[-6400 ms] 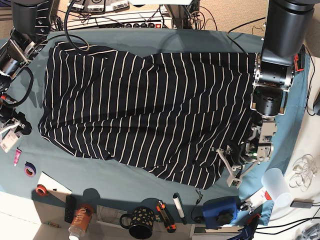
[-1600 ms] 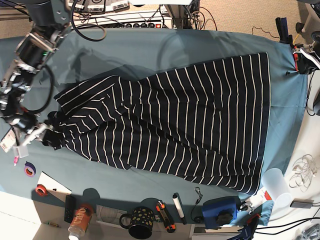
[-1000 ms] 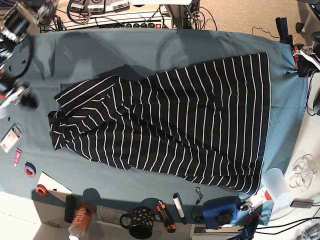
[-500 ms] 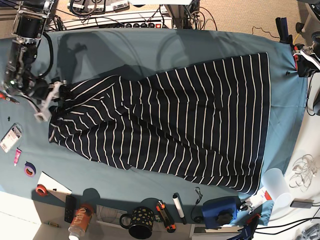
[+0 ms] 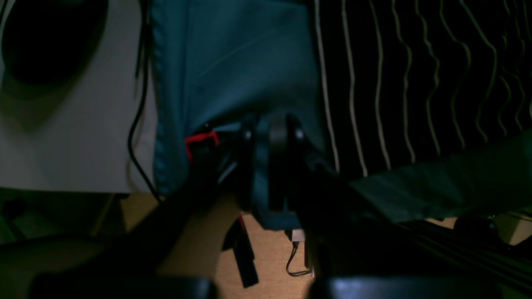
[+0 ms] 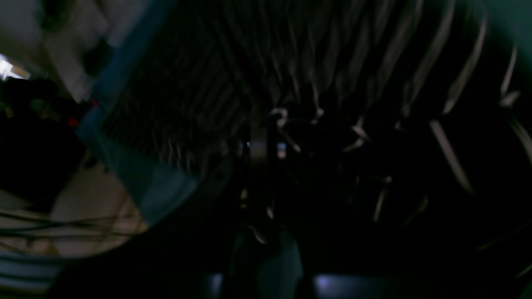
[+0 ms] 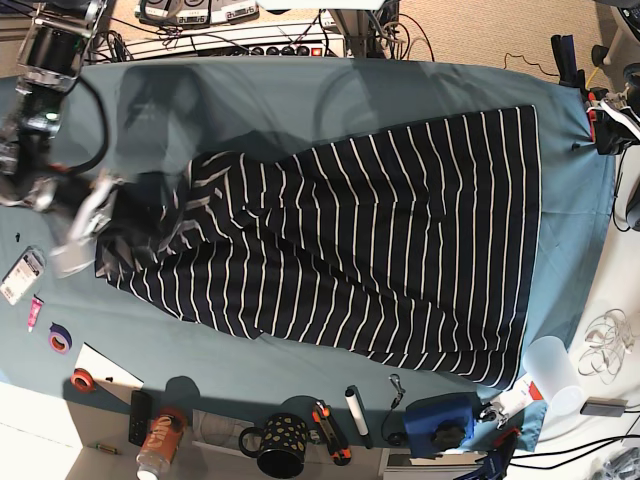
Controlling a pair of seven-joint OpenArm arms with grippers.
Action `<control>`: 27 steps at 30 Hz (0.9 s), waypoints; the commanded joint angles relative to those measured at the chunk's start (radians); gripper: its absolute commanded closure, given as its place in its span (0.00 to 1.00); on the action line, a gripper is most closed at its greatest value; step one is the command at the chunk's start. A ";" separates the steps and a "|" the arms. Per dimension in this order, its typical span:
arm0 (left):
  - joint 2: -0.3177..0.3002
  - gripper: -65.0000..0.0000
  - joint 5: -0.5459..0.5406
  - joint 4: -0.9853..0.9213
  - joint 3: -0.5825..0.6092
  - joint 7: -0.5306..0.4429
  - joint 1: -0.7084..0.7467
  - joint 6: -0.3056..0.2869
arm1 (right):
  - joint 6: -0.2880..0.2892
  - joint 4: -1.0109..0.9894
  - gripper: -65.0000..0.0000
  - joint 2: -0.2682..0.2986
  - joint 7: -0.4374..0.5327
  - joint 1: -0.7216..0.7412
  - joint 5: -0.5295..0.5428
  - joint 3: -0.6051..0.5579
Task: Layout the t-shirt on the table in an organized manner, then fold the t-shirt properly
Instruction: 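Regrasp the shirt corner with right gripper and pull it flat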
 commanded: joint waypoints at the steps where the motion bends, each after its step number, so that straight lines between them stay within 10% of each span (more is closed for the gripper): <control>1: -0.019 0.93 -0.014 0.016 -0.008 -0.021 0.002 -0.003 | 0.001 0.031 1.00 0.024 0.015 0.016 0.021 0.029; 12: -0.007 0.93 -0.100 0.016 -0.008 -0.018 0.002 -0.010 | 0.001 0.047 1.00 0.024 0.015 -0.001 0.021 0.187; 17: 0.065 0.93 -0.171 0.016 -0.008 -0.010 0.003 -0.114 | 0.001 0.047 1.00 0.023 0.015 -0.050 0.021 0.200; 27: 0.192 0.93 -0.175 0.016 -0.008 -0.011 0.003 -0.135 | 0.001 0.047 1.00 -0.031 0.015 -0.106 0.017 0.200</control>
